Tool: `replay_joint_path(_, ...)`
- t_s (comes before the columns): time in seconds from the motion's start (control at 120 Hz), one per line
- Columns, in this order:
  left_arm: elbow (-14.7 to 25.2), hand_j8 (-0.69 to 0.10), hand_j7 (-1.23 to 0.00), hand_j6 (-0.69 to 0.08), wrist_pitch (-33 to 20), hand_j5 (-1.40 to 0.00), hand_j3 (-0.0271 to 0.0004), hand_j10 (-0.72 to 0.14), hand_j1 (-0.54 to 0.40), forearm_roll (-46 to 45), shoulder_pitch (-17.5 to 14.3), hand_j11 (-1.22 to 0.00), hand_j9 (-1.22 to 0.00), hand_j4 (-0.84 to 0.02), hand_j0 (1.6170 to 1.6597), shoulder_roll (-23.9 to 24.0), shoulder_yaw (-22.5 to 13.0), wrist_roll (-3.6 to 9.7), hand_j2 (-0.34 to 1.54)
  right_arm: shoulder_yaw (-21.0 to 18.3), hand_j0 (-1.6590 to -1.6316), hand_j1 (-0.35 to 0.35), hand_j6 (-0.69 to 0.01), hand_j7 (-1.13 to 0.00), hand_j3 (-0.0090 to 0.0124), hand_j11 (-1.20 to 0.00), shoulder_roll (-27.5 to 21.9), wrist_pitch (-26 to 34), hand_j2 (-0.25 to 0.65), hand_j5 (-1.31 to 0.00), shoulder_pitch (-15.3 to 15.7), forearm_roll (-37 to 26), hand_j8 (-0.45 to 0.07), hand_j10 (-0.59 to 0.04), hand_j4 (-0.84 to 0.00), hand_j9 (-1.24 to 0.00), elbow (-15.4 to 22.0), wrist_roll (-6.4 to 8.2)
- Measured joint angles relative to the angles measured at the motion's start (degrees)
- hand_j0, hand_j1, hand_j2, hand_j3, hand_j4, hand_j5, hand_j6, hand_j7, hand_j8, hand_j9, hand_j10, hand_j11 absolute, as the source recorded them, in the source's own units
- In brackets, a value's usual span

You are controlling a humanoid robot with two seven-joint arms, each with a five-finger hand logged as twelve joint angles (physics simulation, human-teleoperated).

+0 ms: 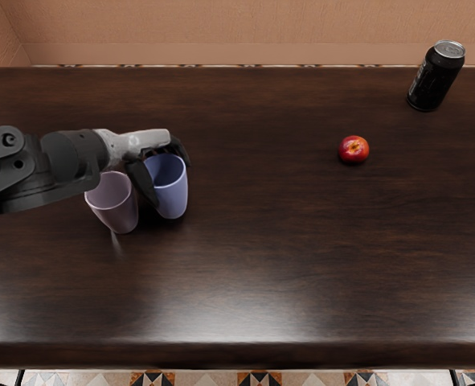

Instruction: Pick up cup and place in cup with left hand

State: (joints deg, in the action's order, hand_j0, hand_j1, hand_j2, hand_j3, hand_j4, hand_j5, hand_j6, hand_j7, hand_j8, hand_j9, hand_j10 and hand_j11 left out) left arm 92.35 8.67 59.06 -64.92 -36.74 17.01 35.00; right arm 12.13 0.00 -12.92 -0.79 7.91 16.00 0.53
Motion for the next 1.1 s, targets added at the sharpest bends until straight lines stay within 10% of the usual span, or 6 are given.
replay_joint_path(0.6, -0.06, -0.323, -0.60, -0.324, 13.92, -0.60, 0.0000, -0.443, -0.075, -13.06, -15.09, -0.60, -0.60, -0.449, 1.6555, -13.53, 1.00, 0.00, 0.05, 0.00, -1.6581, -0.349, 0.001, 0.00, 0.0000, 0.00, 0.00, 0.00, 0.000, 0.00, 0.00, 0.00, 0.000, 0.000, 0.000, 0.00, 0.00, 0.00)
replay_joint_path(1.1, -0.06, -0.302, -0.61, -0.305, 21.24, -0.61, 0.0000, -0.432, -0.099, -17.58, -14.71, -0.60, -0.60, -0.446, 1.6556, -17.66, 1.30, 0.00, 0.06, 0.00, -1.6581, -0.349, 0.001, 0.00, 0.0000, 0.00, 0.00, 0.00, 0.000, 0.00, 0.00, 0.00, 0.000, 0.000, 0.000, 0.00, 0.00, 0.00)
